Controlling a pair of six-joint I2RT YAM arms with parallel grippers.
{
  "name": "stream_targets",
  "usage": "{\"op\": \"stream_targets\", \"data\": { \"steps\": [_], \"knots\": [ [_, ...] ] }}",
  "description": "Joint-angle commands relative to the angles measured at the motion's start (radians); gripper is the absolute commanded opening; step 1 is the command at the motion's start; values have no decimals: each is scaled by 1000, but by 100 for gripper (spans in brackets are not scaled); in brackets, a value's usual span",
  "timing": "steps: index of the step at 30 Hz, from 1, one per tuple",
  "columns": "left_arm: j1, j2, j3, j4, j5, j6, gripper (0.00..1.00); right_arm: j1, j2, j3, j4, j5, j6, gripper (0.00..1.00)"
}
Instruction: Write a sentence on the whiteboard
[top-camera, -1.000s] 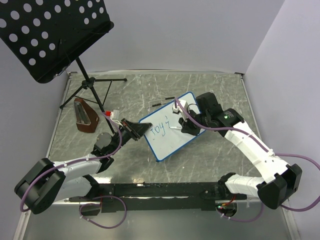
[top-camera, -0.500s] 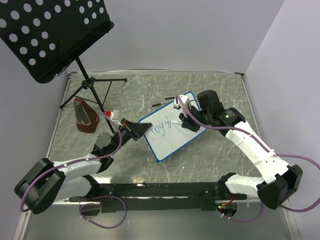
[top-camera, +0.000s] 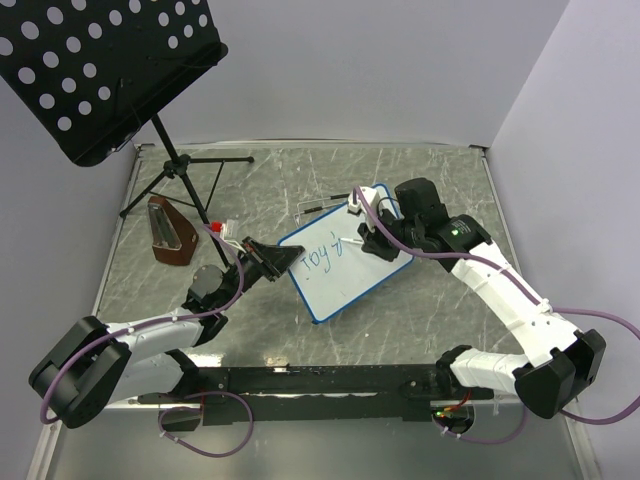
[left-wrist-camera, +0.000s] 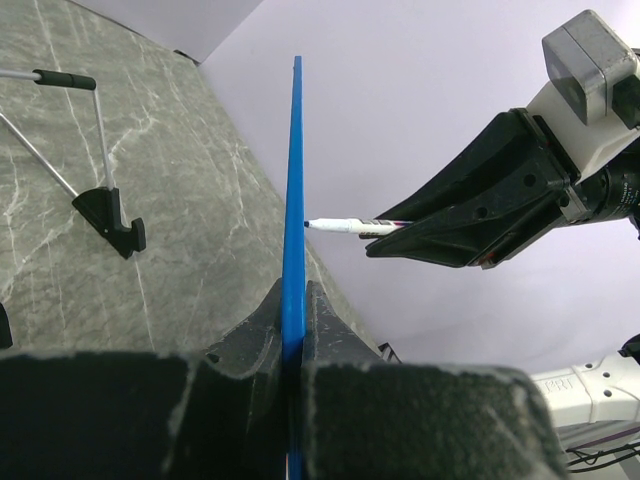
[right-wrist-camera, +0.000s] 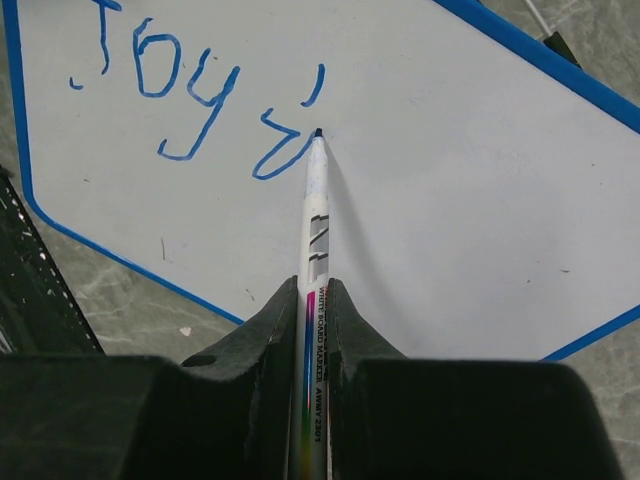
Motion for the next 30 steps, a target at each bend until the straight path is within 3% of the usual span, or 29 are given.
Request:
{"op": "stream_targets", "data": {
  "steps": [1,14,30],
  "knots": [
    [2,-30,30,180,7,-36,1,-8,-1,12,-36,-16,-28,0],
    [3,-27,26,186,9,-42,1,-6,-3,-14,-99,-36,-62,0],
    [3,-24,21,191,10,-42,1,-34,8,47,22,2,6,0]
  ]
}}
